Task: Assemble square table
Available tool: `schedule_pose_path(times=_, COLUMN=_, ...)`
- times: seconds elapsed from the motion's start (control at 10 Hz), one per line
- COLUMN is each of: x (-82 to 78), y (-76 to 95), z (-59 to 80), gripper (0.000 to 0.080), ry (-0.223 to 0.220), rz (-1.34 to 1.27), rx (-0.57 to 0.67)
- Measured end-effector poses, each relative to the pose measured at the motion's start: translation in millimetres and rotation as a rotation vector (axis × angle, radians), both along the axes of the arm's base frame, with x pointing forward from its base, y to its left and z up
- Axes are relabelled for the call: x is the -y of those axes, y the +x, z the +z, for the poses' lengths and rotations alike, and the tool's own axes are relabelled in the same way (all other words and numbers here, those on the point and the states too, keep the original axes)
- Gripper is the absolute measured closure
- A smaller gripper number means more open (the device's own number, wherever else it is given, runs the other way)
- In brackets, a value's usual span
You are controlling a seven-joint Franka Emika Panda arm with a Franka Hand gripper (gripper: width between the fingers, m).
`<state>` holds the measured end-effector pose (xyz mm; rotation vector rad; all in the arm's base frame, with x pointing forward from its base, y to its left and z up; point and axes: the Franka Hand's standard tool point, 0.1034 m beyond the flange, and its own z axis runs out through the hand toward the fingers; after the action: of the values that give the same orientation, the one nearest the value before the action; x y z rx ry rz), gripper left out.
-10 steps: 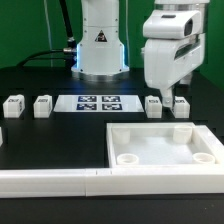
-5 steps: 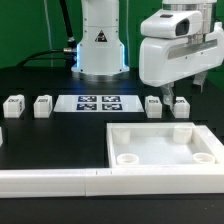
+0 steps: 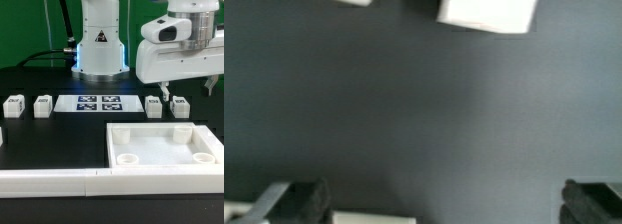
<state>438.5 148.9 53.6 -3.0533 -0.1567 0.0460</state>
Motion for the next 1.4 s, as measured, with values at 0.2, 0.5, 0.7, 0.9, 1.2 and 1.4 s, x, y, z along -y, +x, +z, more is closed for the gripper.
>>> schedule_pose_path(times=0.2, x=0.0, y=1.3, z=1.6, gripper=0.0150, ry=-0.003, rz=0.018, rx=-0.015)
schedule_pose_path(times=0.5, x=-11.9, y=-19.4, z=3.2, gripper=0.0150, ry=-0.057, rz=0.005, rx=-0.240)
schedule_pose_path(times=0.7, x=-13.7, y=-19.9, z=-2.1, gripper=0.0150, ry=-0.080, rz=0.016, rx=-0.376)
schedule_pose_path(times=0.9, x=-10.6, y=-25.8, z=-4.8, gripper=0.0150, ry=-0.101, rz=0.024, rx=-0.496)
schedule_pose_path(times=1.2, x=-12.6, y=-37.7, z=-8.3, gripper=0.0150, ry=-0.146, rz=-0.004, rx=-0.736)
schedule_pose_path(times=1.4, x=-14.9, y=-39.4, z=-14.8, gripper=0.0150, ry=-0.152, rz=-0.014, rx=-0.854)
